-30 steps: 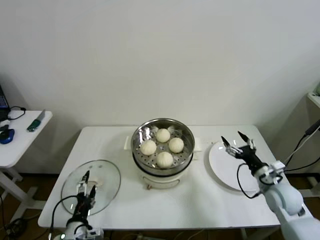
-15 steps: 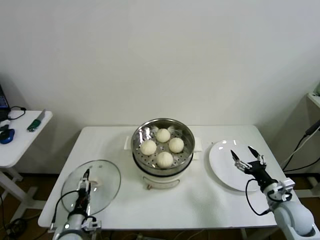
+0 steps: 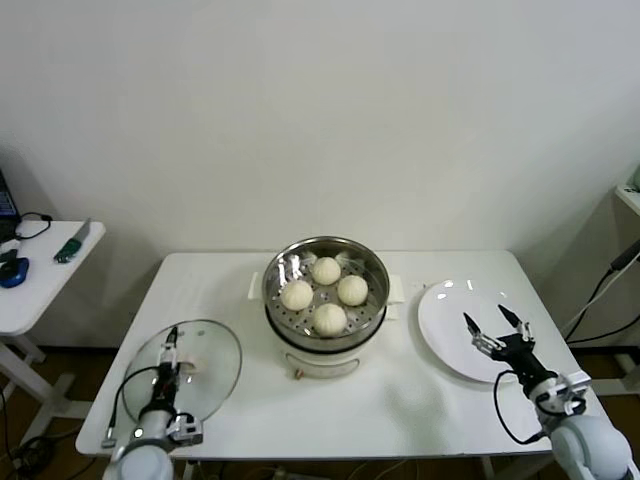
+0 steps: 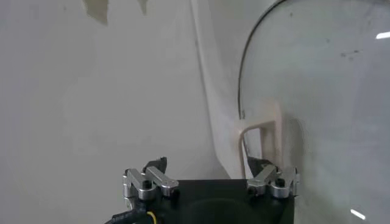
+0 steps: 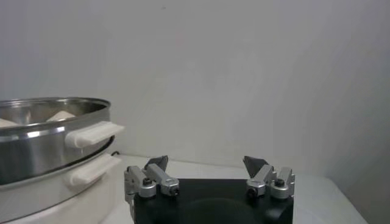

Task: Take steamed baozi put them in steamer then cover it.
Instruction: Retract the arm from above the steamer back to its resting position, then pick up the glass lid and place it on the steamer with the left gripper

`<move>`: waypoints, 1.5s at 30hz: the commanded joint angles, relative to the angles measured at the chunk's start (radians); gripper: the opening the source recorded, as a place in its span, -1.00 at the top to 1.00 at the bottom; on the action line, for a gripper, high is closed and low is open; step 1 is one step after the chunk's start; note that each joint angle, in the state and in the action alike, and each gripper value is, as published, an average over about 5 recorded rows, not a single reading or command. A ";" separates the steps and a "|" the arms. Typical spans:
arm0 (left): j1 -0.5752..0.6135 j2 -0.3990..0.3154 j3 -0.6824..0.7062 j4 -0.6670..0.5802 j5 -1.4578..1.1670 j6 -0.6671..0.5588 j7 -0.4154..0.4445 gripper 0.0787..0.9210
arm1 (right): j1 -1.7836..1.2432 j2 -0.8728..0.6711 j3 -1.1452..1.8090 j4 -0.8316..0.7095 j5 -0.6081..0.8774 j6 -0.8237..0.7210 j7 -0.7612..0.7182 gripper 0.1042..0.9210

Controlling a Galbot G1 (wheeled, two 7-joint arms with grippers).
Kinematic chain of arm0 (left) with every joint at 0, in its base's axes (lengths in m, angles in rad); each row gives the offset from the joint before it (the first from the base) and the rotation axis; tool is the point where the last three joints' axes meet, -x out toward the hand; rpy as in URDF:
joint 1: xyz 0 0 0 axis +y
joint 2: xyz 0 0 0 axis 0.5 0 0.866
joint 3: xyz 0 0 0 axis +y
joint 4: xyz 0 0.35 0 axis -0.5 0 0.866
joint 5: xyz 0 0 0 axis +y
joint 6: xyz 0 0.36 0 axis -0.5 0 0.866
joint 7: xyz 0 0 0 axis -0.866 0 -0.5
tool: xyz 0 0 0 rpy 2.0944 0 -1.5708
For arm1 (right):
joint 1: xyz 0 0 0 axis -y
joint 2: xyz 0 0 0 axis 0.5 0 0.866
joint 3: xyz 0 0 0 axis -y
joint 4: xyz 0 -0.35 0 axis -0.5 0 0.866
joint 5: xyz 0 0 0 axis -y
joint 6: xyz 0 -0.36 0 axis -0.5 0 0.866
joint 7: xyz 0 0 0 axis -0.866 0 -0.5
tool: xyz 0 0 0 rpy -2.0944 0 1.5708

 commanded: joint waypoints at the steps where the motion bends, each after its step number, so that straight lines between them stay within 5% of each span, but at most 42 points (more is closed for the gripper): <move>1: -0.042 0.007 0.011 0.051 -0.059 0.016 -0.015 -0.77 | -0.008 0.013 -0.002 -0.010 -0.034 0.006 -0.007 -0.76; 7: -0.033 0.014 0.013 0.043 -0.090 0.010 -0.010 -0.65 | -0.005 0.022 -0.010 -0.020 -0.056 0.012 -0.019 -0.76; 28: 0.007 0.017 0.013 -0.006 -0.149 0.007 -0.020 0.78 | 0.005 0.046 -0.010 -0.039 -0.096 0.030 -0.039 -0.76; 45: 0.178 0.097 0.018 -0.429 -0.228 0.240 -0.002 0.82 | 0.045 0.030 -0.027 -0.063 -0.112 0.043 -0.042 -0.76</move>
